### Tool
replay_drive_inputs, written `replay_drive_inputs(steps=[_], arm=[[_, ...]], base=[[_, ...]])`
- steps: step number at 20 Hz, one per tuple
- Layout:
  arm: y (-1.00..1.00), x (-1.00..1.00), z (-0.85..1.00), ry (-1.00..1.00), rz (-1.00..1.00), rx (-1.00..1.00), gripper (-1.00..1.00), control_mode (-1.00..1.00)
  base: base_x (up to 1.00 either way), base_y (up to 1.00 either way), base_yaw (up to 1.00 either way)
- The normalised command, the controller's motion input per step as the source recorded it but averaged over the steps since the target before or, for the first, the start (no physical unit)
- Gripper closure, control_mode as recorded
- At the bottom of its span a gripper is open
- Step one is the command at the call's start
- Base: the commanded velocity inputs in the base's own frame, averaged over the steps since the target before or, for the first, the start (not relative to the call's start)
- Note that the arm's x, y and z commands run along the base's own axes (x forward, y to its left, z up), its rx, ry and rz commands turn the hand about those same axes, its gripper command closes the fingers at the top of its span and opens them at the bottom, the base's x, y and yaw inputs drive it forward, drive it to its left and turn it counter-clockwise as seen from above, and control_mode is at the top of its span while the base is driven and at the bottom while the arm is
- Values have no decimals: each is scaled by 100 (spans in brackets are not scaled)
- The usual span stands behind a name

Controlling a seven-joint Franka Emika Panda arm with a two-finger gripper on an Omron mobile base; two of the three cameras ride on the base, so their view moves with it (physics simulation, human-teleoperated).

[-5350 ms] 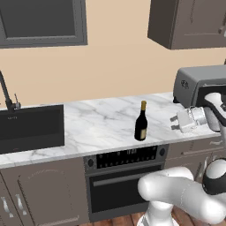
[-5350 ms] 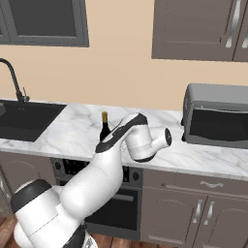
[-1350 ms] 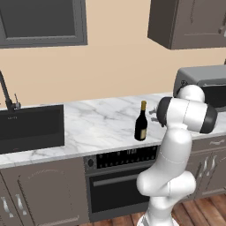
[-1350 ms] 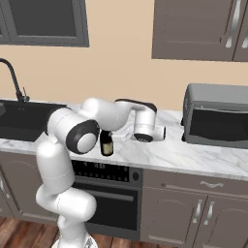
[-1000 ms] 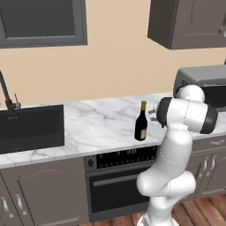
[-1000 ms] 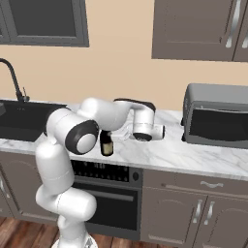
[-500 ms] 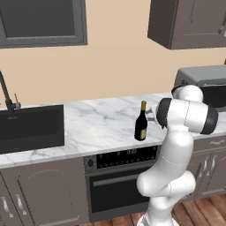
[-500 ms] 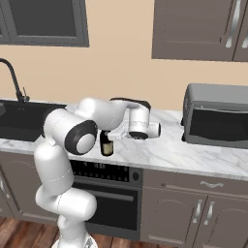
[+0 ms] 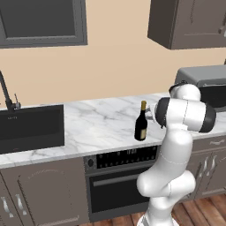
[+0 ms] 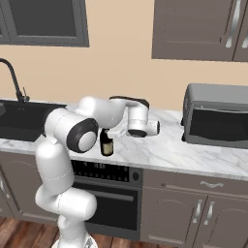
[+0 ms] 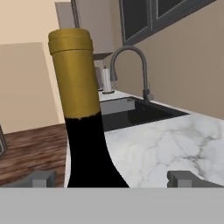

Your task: There is a wine glass and glass cup on the dining counter. Place the wine bottle next to the wine glass and the juice bottle next to the glass cup.

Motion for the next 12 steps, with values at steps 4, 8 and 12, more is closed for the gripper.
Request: replay_drive_inputs(steps=[4,8,12], arm=[[9,0,-1,0,0,0,-100,-100],[7,4,-3,0,0,-1,-100,-100],[2,7,-8,0,0,-2,-100,-100]], base=[[0,0,0],[0,0,0],[0,0,0]])
